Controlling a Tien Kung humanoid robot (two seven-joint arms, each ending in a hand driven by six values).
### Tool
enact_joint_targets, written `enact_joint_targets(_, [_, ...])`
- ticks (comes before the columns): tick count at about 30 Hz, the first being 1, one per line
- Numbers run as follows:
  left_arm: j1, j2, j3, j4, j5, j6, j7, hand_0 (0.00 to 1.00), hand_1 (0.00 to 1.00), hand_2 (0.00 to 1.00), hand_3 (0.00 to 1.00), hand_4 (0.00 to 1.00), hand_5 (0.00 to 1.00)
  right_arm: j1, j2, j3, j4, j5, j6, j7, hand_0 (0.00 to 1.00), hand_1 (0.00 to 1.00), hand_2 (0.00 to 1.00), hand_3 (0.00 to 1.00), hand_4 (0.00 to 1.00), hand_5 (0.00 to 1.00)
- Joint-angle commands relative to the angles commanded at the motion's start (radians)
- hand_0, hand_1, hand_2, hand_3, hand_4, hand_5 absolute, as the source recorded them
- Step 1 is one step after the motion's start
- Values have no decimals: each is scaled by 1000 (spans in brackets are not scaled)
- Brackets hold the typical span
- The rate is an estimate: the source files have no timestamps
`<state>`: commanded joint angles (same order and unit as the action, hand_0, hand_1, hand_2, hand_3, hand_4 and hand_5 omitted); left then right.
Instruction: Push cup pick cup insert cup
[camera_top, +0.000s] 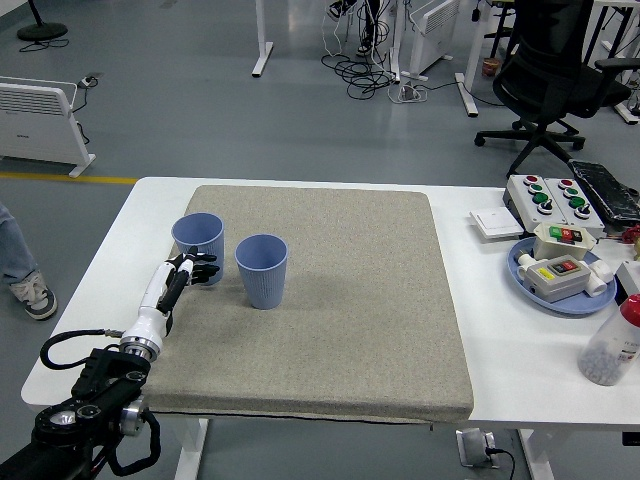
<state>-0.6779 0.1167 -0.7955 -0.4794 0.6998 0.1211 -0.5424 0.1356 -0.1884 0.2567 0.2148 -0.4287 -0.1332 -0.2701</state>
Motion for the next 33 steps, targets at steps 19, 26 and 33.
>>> enact_joint_targets(19, [80, 56, -96, -155, 94, 25, 15, 575, 587, 542, 555, 522, 998, 5, -1, -13, -1, 21, -1, 7, 709, 605, 688, 620, 194, 540])
enact_joint_targets(26, [174, 111, -197, -346, 191, 67, 18, 448, 541, 524, 542, 538, 998, 8, -1, -20, -2, 35, -3, 11, 709, 605, 687, 620, 194, 540])
enact_joint_targets(33, [177, 179, -278, -563, 398, 86, 91, 381, 538, 532, 552, 742, 976, 9, -2, -22, -3, 42, -4, 11, 708, 604, 687, 619, 194, 541])
